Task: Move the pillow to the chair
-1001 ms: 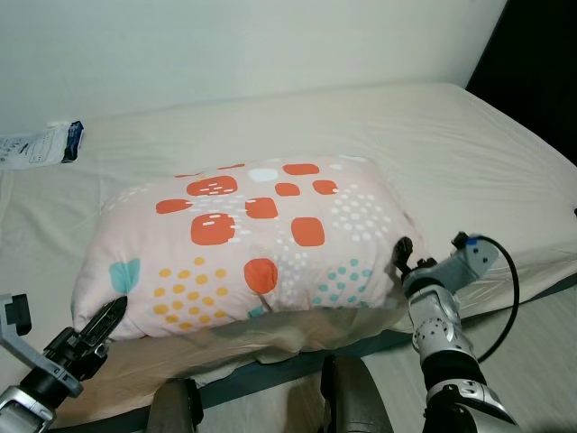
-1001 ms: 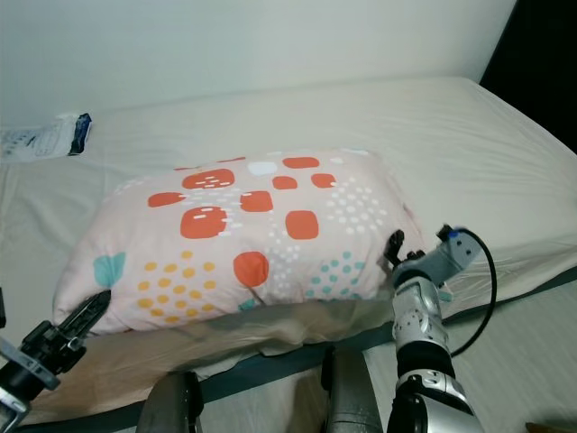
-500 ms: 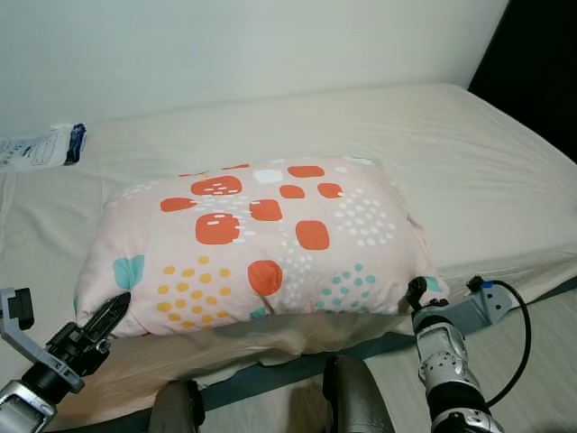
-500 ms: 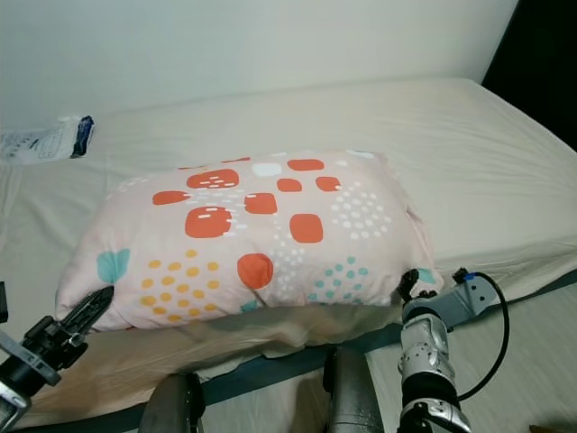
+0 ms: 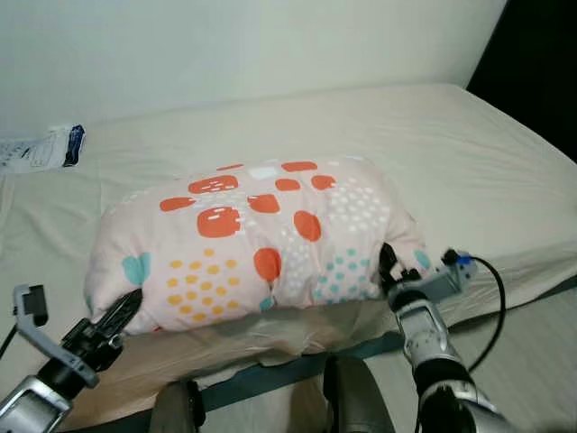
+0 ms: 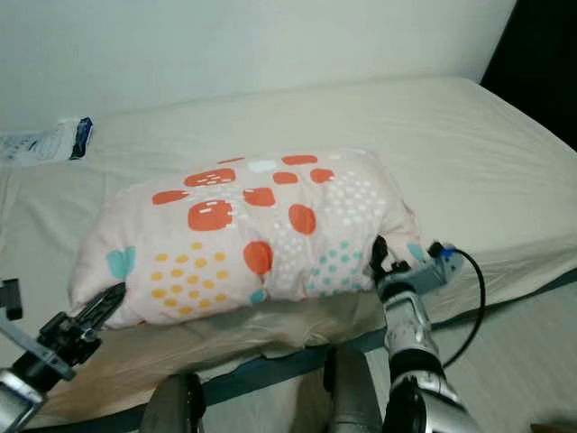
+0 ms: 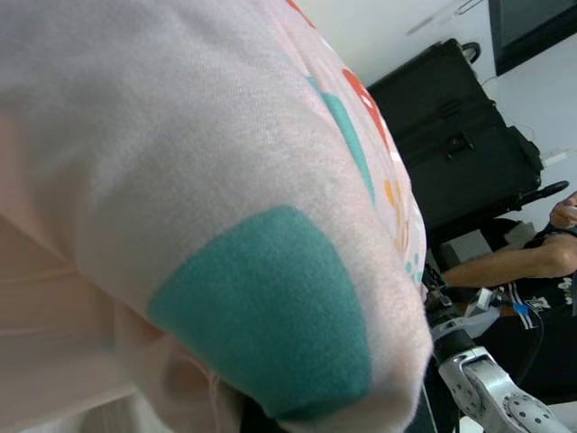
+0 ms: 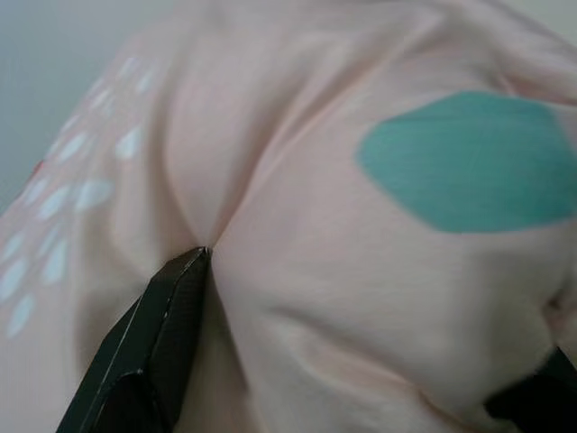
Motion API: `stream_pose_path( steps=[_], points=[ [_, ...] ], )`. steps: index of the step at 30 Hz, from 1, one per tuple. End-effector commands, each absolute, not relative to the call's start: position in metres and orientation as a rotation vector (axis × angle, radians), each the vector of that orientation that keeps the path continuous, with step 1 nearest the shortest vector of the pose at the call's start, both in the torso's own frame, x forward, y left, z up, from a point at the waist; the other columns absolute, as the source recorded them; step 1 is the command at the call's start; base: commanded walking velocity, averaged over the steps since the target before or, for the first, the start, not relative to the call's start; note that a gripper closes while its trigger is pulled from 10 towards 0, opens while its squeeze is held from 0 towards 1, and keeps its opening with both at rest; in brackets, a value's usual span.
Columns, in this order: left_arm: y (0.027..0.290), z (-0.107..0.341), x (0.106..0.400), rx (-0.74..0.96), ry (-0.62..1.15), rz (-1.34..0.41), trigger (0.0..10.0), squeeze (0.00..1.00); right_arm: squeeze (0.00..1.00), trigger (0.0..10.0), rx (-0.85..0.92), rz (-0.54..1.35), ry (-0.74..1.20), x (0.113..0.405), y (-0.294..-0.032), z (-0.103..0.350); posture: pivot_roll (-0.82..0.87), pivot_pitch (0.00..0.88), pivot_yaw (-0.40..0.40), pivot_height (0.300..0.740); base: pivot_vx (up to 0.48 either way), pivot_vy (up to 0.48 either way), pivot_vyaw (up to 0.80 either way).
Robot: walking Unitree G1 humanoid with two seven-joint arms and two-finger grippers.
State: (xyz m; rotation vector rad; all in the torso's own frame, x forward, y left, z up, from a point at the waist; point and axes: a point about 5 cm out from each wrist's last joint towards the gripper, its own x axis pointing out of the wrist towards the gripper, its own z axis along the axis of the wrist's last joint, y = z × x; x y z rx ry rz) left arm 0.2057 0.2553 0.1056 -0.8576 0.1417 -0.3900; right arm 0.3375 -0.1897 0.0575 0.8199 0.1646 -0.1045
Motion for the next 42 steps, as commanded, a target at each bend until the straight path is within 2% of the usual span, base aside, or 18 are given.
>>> stream_pose_path(
  steps=[1,6,9,10,11,12,14,15,19,24,26,27,29,33,39,40,41,42],
  points=[
    [0.248,0.106,0.207,-0.860,0.148,-0.418,0.0,0.00,0.00,10.0,0.807,-0.016,0.213,0.341,-0.169,0.057,0.03,0.094,-0.035,0.576,0.000,0.000,0.00],
    [0.244,0.110,0.217,-0.846,0.124,-0.420,0.0,0.00,0.00,10.0,0.707,0.124,0.122,0.357,-0.144,0.087,0.03,0.081,-0.044,0.576,0.000,0.000,0.00],
    [0.242,0.113,0.222,-0.835,0.111,-0.416,0.0,0.00,0.00,10.0,0.675,0.134,0.078,0.360,-0.142,0.096,0.03,0.077,-0.045,0.576,0.000,0.000,0.00],
    [0.239,0.113,0.226,-0.823,0.114,-0.402,0.0,0.00,0.00,3.3,0.604,0.111,0.073,0.361,-0.144,0.096,0.02,0.066,-0.049,0.576,0.000,0.000,0.00],
    [0.239,0.113,0.226,-0.823,0.114,-0.402,0.0,0.00,0.00,3.3,0.604,0.111,0.073,0.361,-0.144,0.096,0.02,0.066,-0.049,0.576,0.000,0.000,0.00],
    [0.237,0.112,0.229,-0.811,0.120,-0.389,0.0,0.00,0.00,0.0,0.552,0.088,0.072,0.361,-0.146,0.096,0.02,0.066,-0.049,0.576,0.000,0.000,0.00],
    [0.234,0.109,0.233,-0.783,0.140,-0.369,0.0,0.00,0.00,0.0,0.519,0.055,0.078,0.360,-0.151,0.093,0.03,0.056,-0.053,0.576,0.000,0.000,0.00],
    [0.228,0.099,0.239,-0.698,0.198,-0.326,0.0,0.00,0.00,0.0,0.507,-0.004,0.097,0.357,-0.159,0.087,0.02,0.046,-0.056,0.576,0.000,0.000,0.00],
    [0.220,0.086,0.245,-0.559,0.261,-0.276,0.0,0.00,0.00,0.0,0.479,-0.026,0.100,0.356,-0.164,0.085,0.02,0.028,-0.062,0.576,0.000,0.000,0.00],
    [0.214,0.081,0.253,-0.474,0.263,-0.210,0.0,0.00,0.00,0.0,0.470,-0.018,0.088,0.356,-0.164,0.088,0.02,0.012,-0.071,0.576,0.000,0.000,0.00],
    [0.215,0.077,0.261,-0.339,0.265,-0.090,0.0,0.00,0.00,0.0,0.444,0.003,0.074,0.358,-0.162,0.091,0.03,0.000,-0.087,0.576,0.000,0.000,0.00],
    [0.215,0.077,0.261,-0.339,0.265,-0.090,0.0,0.00,0.00,0.0,0.444,0.003,0.074,0.358,-0.162,0.091,0.03,0.000,-0.087,0.576,0.000,0.000,0.00],
    [0.211,0.081,0.267,-0.229,0.229,-0.038,0.0,0.00,0.00,0.0,0.393,0.047,0.049,0.360,-0.156,0.097,0.03,0.000,-0.092,0.576,0.000,0.000,0.00],
    [0.190,0.096,0.279,-0.242,0.135,-0.079,0.0,0.00,0.00,0.0,0.317,0.135,0.003,0.363,-0.139,0.107,0.04,0.000,-0.102,0.576,0.000,0.000,0.00],
    [0.178,0.099,0.291,-0.265,0.119,-0.063,0.0,0.00,0.00,0.0,0.250,0.172,0.006,0.364,-0.126,0.109,0.05,0.000,-0.116,0.576,0.000,0.000,0.00],
    [0.173,0.100,0.295,-0.279,0.119,-0.052,4.5,0.00,0.00,9.9,0.193,0.171,0.017,0.363,-0.123,0.108,0.05,0.000,-0.120,0.576,0.000,0.000,0.00],
    [0.173,0.100,0.295,-0.279,0.119,-0.052,4.5,0.00,0.00,9.9,0.193,0.171,0.017,0.363,-0.123,0.108,0.05,0.000,-0.120,0.576,0.000,0.000,0.00],
    [0.168,0.099,0.297,-0.279,0.142,-0.048,10.0,0.00,0.00,10.0,0.152,0.171,0.022,0.363,-0.119,0.107,0.05,0.000,-0.121,0.576,0.000,0.000,0.00]
  ],
)
